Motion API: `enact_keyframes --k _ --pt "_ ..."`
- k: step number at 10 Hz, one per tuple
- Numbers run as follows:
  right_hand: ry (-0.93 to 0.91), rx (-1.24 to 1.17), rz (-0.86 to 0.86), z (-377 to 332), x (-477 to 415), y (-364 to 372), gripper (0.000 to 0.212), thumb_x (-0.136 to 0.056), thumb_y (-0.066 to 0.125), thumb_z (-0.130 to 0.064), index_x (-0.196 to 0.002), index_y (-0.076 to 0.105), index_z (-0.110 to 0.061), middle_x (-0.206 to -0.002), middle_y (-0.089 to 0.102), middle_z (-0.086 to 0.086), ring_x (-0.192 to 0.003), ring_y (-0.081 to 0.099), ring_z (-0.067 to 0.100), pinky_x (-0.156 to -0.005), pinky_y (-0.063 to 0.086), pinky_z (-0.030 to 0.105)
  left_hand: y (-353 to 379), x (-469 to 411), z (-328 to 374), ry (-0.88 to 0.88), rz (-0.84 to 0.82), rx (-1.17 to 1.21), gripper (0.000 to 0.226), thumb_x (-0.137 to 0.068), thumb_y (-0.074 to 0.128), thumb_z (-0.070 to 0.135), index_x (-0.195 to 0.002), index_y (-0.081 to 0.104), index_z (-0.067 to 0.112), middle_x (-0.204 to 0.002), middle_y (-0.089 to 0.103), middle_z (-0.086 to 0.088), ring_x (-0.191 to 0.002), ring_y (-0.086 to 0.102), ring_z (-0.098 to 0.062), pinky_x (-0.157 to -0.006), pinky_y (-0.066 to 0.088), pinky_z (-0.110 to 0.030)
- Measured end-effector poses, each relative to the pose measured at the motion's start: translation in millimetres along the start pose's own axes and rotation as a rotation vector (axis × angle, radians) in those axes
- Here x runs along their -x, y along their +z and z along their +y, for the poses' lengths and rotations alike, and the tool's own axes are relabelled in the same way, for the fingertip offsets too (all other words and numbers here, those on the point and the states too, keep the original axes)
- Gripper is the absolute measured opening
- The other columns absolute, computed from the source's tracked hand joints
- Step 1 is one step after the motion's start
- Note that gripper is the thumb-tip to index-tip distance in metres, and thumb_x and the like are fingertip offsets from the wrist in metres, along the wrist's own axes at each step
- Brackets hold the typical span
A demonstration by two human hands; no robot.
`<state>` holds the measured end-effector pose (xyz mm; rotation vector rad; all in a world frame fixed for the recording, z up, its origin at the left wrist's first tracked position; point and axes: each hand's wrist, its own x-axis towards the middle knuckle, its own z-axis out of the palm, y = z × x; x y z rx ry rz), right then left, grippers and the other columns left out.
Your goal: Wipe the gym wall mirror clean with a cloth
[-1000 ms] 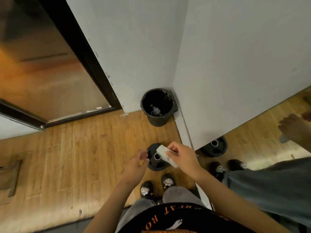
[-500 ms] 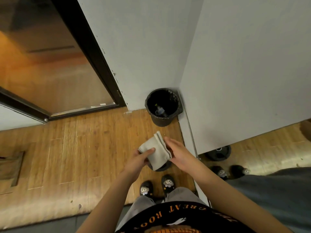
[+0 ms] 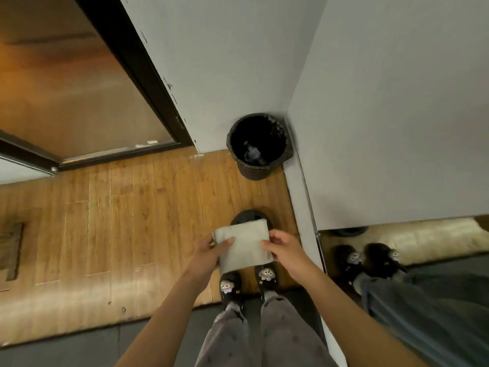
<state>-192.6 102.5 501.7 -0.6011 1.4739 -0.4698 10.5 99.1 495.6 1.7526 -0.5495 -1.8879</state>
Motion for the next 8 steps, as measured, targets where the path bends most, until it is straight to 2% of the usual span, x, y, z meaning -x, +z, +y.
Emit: enact_keyframes --k 1,2,3,4,5,6,7,8 --pt "0.091 0.008 0.069 46 -36 -6 0.014 -0.096 0.06 -0.008 -0.094 0.064 -0.022 -0.098 0.069 -0.001 -0.099 0.065 0.021 -0.095 0.053 0.044 7 -41 -37 -0.113 0.053 -0.036 0.005 -0.094 0.063 0.008 -0.099 0.064 0.007 -0.092 0.069 -0.01 -0.078 0.066 -0.022 -0.06 0.055 -0.03" --pt "0.173 0.016 0.117 92 -82 -11 0.015 -0.097 0.059 -0.008 -0.091 0.063 -0.021 -0.098 0.067 0.003 -0.089 0.063 0.015 -0.09 0.054 0.039 14 -87 -75 -0.158 0.118 -0.101 0.015 -0.095 0.058 0.0 -0.084 0.061 0.009 -0.08 0.063 -0.009 -0.069 0.061 -0.021 -0.06 0.052 -0.031" --pt "0.243 0.028 0.154 135 -135 -13 0.009 -0.098 0.058 -0.01 -0.096 0.062 -0.018 -0.097 0.064 0.002 -0.096 0.061 0.021 -0.09 0.053 0.039 21 -138 -111 -0.192 0.153 -0.116 0.02 -0.096 0.053 -0.003 -0.083 0.064 0.01 -0.087 0.062 -0.013 -0.08 0.06 -0.028 -0.071 0.05 -0.038" --pt "0.279 0.041 0.189 174 -190 -18 0.007 -0.099 0.057 -0.016 -0.098 0.064 -0.019 -0.103 0.065 0.004 -0.099 0.061 0.02 -0.09 0.053 0.035 22 -197 -150 -0.23 0.19 -0.113 0.02 -0.095 0.056 -0.001 -0.083 0.066 0.011 -0.092 0.063 -0.012 -0.093 0.06 -0.033 -0.086 0.052 -0.047" --pt "0.281 0.066 0.195 206 -247 -20 0.015 -0.099 0.056 -0.019 -0.11 0.065 -0.015 -0.115 0.065 0.009 -0.103 0.061 0.022 -0.093 0.053 0.036 21 -255 -180 -0.228 0.226 -0.09 0.023 -0.093 0.06 -0.002 -0.076 0.066 0.013 -0.087 0.063 -0.01 -0.091 0.059 -0.032 -0.093 0.05 -0.053" --pt "0.244 0.064 0.229 225 -296 -22 0.019 -0.1 0.054 -0.016 -0.117 0.061 -0.016 -0.122 0.063 0.009 -0.101 0.059 0.019 -0.087 0.052 0.032 18 -316 -208 -0.205 0.23 -0.067 0.015 -0.095 0.059 0.002 -0.087 0.067 0.012 -0.097 0.063 -0.011 -0.095 0.059 -0.03 -0.094 0.05 -0.049" --pt "0.31 0.056 0.22 243 -331 -29 0.061 -0.1 0.057 -0.016 -0.154 0.029 -0.013 -0.152 0.042 0.009 -0.132 0.046 0.026 -0.103 0.041 0.035 14 -357 -231 -0.231 0.136 -0.201 0.028 -0.1 0.056 0.018 -0.125 0.053 0.007 -0.113 0.06 -0.005 -0.104 0.056 -0.023 -0.08 0.05 -0.028" --pt "0.369 0.215 0.241 266 -345 -40 0.071 -0.098 0.06 -0.022 -0.157 0.021 -0.013 -0.161 0.026 0.01 -0.145 0.031 0.03 -0.114 0.031 0.04 10 -360 -244 -0.285 0.188 -0.333 0.045 -0.103 0.052 0.024 -0.143 0.039 0.008 -0.129 0.051 -0.008 -0.092 0.048 -0.015 -0.061 0.037 -0.02"
